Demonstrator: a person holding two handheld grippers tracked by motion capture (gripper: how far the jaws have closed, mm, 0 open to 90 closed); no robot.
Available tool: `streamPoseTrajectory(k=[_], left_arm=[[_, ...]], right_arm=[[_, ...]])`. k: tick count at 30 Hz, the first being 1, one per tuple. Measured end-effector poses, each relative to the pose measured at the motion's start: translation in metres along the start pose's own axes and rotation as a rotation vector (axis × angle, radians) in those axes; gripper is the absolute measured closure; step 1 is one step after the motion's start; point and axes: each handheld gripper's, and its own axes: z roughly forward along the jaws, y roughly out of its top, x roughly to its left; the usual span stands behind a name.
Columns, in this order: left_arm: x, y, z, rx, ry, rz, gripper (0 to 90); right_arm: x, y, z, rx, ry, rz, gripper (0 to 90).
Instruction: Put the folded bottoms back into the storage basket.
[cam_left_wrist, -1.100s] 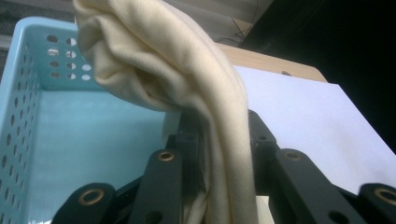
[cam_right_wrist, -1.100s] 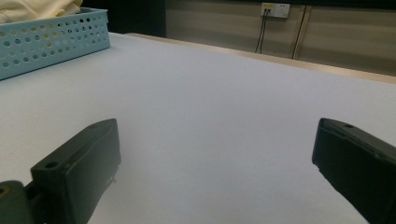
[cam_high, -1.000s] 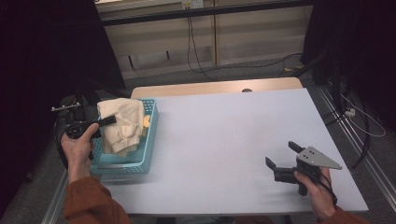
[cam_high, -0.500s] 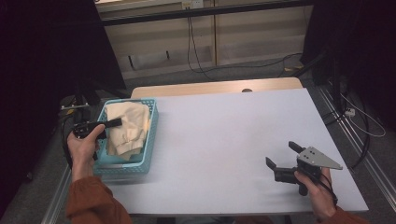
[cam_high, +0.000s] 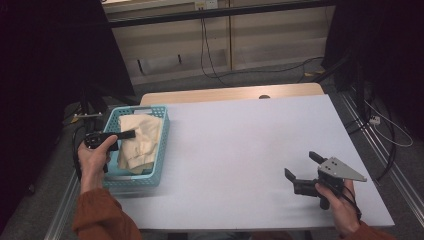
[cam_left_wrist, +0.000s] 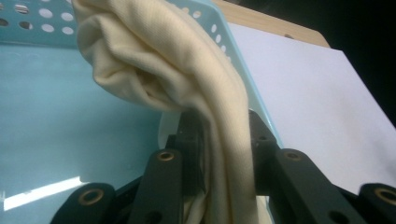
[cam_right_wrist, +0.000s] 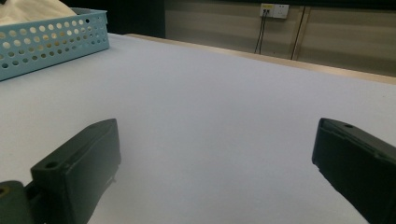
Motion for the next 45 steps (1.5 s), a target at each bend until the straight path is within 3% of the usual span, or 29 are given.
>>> streamPoseTrajectory(k=[18, 25, 36, 45], left_arm=[[0.001, -0.002, 0.012, 0.04, 0.008, 0.011, 72.0], [0.001, -0.002, 0.015, 0.053, 0.064, 0.037, 71.9], [0.007, -0.004, 0.02, 0.054, 0.083, 0.051, 71.7], [0.01, -0.006, 0.024, 0.059, 0.123, 0.069, 71.3]], right_arm=[[0.0, 0.0, 0.0, 0.003, 0.006, -0.008, 1.0], [0.0, 0.0, 0.0, -0.001, 0.004, -0.006, 1.0], [0.0, -0.001, 0.001, 0.005, 0.009, -0.007, 1.1], [0.0, -0.001, 0.001, 0.005, 0.009, -0.007, 1.1]])
